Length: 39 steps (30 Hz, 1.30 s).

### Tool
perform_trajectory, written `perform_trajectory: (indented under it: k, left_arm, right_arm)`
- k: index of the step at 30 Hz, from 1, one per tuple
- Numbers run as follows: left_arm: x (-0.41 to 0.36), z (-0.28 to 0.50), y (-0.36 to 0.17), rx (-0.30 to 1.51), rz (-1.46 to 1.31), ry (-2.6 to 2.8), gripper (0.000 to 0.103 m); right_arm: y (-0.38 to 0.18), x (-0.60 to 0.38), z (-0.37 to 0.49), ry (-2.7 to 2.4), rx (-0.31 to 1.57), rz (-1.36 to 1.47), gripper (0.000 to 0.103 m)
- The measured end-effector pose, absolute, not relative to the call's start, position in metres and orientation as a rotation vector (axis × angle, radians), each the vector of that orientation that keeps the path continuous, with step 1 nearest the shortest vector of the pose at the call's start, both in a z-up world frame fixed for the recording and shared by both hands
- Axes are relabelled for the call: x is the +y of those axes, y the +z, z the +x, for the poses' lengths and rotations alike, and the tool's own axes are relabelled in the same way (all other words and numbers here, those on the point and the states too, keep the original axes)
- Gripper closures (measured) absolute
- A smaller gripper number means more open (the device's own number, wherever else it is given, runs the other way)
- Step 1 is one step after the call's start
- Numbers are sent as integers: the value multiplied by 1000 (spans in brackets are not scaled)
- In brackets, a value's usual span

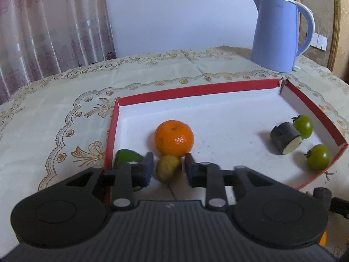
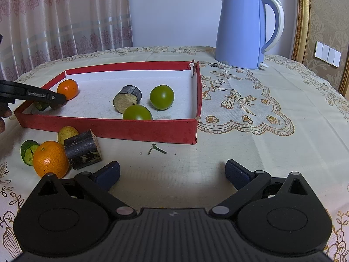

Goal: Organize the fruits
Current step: 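Carry the brown round fruit into the tray and open the left tool, then withdraw the left tool from the tray, then lower the left tool onto the avocado and grasp it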

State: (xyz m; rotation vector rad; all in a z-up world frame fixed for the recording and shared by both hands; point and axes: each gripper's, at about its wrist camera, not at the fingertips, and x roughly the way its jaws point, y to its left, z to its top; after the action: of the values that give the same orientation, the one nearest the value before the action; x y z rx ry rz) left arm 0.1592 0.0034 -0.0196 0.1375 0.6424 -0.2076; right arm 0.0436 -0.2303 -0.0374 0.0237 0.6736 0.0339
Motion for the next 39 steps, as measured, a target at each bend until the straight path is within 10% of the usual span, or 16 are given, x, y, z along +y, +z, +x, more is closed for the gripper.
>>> perform_trajectory:
  k: [16, 39]
  left_arm:
    - [-7, 91, -1, 481, 166, -239, 11]
    - [11, 37, -17, 534, 113, -269, 10]
  right_arm:
    - [-37, -230, 43, 34, 674, 24, 0]
    - [-37, -230, 44, 34, 674, 24, 0]
